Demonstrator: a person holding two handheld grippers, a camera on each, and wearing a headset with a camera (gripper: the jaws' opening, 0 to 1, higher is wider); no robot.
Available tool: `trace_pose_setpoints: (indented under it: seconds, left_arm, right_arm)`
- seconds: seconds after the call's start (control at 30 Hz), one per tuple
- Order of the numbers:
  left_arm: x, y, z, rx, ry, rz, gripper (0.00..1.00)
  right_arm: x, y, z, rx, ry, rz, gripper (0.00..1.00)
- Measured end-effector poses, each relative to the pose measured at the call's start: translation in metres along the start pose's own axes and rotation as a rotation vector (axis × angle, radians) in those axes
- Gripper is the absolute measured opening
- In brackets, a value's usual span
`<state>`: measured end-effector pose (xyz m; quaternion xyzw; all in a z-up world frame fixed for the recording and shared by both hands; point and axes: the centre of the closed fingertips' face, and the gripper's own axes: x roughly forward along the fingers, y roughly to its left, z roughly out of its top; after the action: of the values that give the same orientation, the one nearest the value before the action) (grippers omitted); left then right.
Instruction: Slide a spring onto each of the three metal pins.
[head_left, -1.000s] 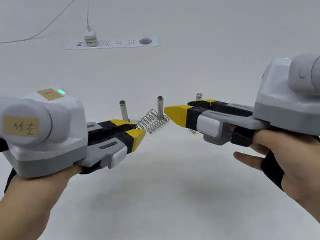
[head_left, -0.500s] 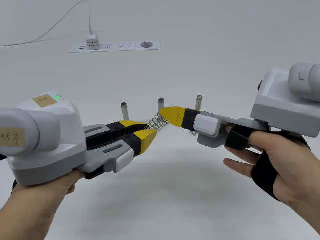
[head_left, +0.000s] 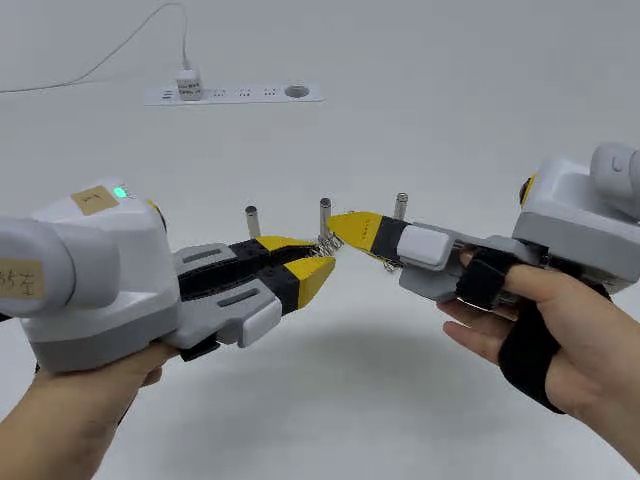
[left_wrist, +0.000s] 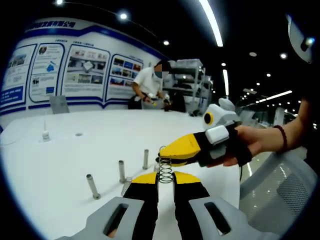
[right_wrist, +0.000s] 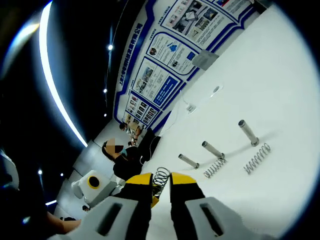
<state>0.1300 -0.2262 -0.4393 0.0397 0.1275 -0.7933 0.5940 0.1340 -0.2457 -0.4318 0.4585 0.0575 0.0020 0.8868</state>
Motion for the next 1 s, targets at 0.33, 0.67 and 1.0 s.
trace_pose_setpoints:
  seconds: [0.33, 0.67, 1.0]
  left_arm:
    - [0.002, -0.001, -0.003, 0.057, 0.027, 0.012, 0.10]
    - [0.002, 0.003, -0.005, 0.050, 0.050, 0.042, 0.12]
    - [-0.002, 0.022, -0.020, 0.093, 0.147, 0.151, 0.26]
  right_arm:
    - [0.002, 0.009, -0.002, -0.095, 0.017, 0.023, 0.11]
    - [0.004, 0.018, 0.000, -0.286, 0.032, 0.037, 0.11]
    - [0.012, 0.026, 0.007, -0.477, 0.026, 0.022, 0.11]
